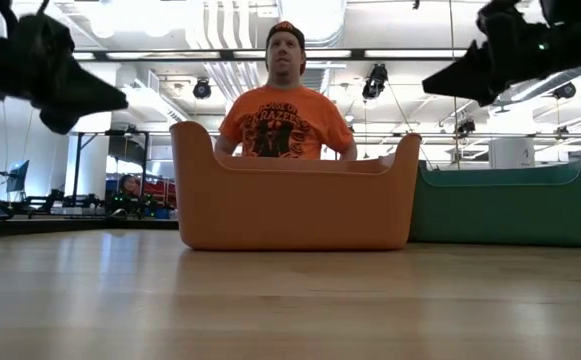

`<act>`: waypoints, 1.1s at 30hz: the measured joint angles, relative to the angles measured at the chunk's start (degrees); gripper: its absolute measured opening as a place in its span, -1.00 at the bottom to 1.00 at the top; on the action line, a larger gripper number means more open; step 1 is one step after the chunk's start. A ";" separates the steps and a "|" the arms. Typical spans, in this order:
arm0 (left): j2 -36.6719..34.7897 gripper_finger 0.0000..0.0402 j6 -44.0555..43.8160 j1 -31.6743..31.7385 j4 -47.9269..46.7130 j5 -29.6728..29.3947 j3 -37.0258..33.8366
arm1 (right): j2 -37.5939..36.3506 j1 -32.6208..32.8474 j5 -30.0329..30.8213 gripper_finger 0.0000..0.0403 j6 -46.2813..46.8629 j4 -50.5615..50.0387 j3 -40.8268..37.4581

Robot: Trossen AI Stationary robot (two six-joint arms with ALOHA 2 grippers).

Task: Sort silverware by color (type)
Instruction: Return to Home Position

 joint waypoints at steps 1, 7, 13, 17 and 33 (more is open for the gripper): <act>0.00 -0.58 0.38 0.00 0.03 -0.02 -0.70 | -0.93 0.00 0.01 -0.53 -0.09 1.35 -1.13; 0.08 -0.58 -1.62 0.01 0.50 0.02 -3.29 | -7.50 0.00 0.00 -0.53 -0.11 8.61 -8.81; 0.04 -0.58 -1.16 0.01 2.71 -0.07 -3.29 | -13.01 0.00 0.01 -0.53 0.58 14.73 -15.68; 0.17 -0.58 -1.19 0.00 2.41 -0.06 -3.31 | -16.26 0.00 0.09 -0.53 0.15 13.13 -17.97; 1.75 -0.58 -1.04 0.00 1.17 -0.06 -3.49 | -30.75 0.02 -0.01 -0.53 -6.98 3.96 -17.91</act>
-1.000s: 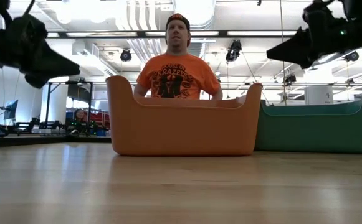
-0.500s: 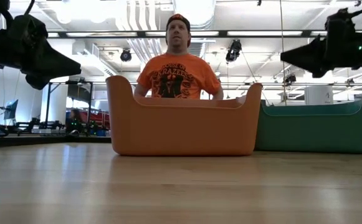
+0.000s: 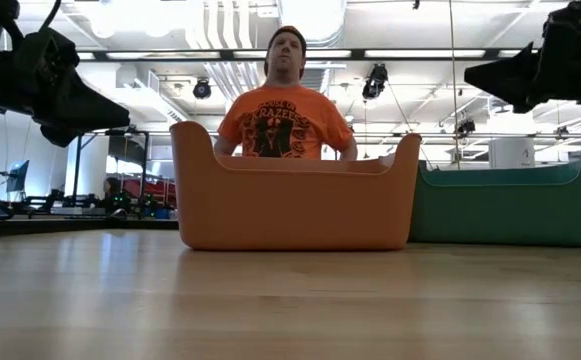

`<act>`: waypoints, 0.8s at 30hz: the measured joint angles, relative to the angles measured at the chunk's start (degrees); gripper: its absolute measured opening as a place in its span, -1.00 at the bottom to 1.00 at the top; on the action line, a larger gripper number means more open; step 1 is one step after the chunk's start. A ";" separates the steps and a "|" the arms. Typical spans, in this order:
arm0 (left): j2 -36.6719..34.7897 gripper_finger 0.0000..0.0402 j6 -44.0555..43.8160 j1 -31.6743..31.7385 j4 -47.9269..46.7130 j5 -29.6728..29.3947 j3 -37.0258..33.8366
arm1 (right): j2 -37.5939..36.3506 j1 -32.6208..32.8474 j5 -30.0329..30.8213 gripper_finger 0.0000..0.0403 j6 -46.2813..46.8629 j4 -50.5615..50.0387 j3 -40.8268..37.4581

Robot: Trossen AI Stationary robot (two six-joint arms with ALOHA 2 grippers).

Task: Sort silverware by color (type)
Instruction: Return to Home Position

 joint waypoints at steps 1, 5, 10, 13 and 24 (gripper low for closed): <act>0.07 -0.58 -0.01 0.00 0.00 0.02 0.00 | 0.22 -0.02 -0.03 -0.53 -0.41 -0.37 0.00; 0.15 -0.58 0.00 0.02 -0.02 0.00 0.02 | 0.57 0.00 -0.01 -0.53 -3.85 -1.03 0.00; 0.33 -0.58 0.01 0.00 -0.04 0.02 0.02 | 1.58 -0.01 -0.03 -0.53 -1.48 -5.72 -0.01; 0.40 -0.58 0.01 0.00 -0.04 0.02 0.02 | 2.13 -0.02 -0.06 -0.53 2.86 -7.58 -0.02; 0.42 -0.58 -0.01 0.02 -0.02 0.01 0.00 | 2.71 -0.02 -0.03 -0.53 10.37 -8.47 -0.02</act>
